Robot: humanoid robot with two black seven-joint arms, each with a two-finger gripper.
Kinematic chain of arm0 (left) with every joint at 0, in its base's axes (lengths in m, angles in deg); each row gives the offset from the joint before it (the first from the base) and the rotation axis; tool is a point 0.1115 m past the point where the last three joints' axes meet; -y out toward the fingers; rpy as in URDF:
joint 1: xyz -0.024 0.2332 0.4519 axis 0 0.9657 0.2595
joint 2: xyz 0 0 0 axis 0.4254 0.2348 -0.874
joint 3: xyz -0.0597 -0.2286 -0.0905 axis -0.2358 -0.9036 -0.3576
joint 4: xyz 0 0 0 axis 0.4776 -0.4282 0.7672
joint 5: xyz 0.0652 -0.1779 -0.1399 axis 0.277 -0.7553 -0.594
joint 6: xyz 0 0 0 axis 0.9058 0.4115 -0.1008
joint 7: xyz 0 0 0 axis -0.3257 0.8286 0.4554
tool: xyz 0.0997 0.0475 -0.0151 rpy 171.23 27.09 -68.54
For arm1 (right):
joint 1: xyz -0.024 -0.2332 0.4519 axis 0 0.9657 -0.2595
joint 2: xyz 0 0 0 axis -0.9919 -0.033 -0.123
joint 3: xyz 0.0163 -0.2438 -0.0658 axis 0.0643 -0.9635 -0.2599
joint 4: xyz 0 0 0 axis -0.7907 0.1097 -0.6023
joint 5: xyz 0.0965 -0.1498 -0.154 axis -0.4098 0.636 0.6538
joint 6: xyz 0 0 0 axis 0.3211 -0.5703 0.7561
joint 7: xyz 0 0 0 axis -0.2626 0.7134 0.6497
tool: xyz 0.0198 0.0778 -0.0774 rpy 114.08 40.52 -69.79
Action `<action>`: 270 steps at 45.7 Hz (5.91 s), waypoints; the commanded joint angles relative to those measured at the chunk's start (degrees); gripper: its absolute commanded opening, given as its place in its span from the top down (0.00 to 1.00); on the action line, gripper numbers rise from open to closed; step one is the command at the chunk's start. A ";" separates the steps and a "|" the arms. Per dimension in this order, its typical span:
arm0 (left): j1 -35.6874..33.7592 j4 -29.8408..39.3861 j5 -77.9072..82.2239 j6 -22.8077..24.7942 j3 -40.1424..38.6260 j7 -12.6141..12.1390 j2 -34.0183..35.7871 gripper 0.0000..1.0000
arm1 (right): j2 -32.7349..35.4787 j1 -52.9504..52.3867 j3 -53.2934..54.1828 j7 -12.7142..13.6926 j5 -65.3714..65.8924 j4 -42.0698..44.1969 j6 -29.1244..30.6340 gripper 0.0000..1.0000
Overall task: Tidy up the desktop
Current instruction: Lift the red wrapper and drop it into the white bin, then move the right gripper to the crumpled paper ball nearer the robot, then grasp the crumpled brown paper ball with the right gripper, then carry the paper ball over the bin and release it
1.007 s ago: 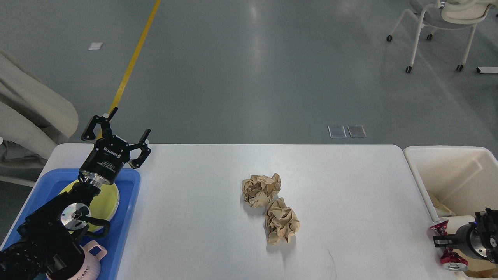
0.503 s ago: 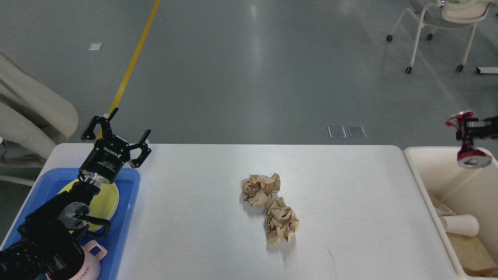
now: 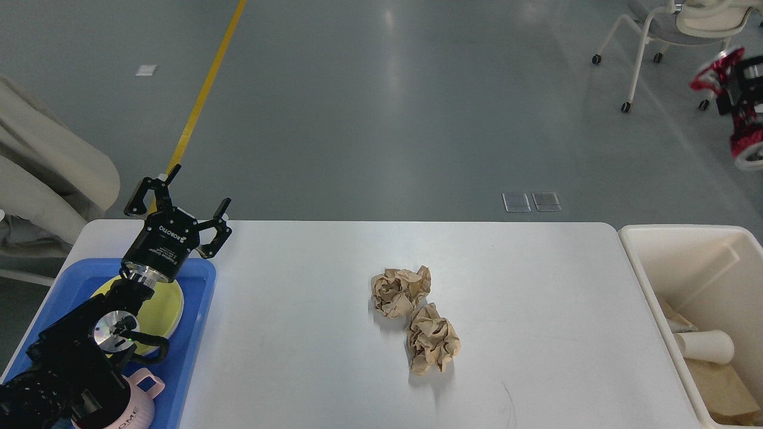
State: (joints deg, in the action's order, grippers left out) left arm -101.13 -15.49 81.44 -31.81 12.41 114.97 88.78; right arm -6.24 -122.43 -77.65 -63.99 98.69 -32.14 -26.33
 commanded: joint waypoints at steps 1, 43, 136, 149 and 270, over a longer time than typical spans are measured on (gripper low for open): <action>0.01 0.00 0.00 0.00 0.00 0.00 0.00 0.00 | -0.16 15.89 -5.21 -0.07 2.93 9.22 -13.15 1.00; 0.01 0.00 0.00 0.00 0.00 0.00 0.00 0.00 | -20.20 86.86 7.00 -0.07 -16.05 52.75 -50.18 0.00; -0.08 0.00 0.00 0.00 0.00 0.00 0.00 0.00 | -43.84 55.39 8.84 2.30 -34.25 11.26 -34.62 0.00; -0.08 0.00 0.00 0.09 0.00 0.00 0.00 0.00 | -45.77 59.52 12.89 2.39 -34.95 13.63 -35.24 0.00; 0.09 0.00 0.00 0.00 0.00 0.00 0.09 0.00 | -23.19 85.63 2.61 -0.69 -26.25 52.23 -54.84 0.00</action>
State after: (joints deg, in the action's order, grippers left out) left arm -101.03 -15.49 81.44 -31.82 12.39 114.97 88.90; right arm -30.32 -34.29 -75.50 -64.76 72.57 23.46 -81.19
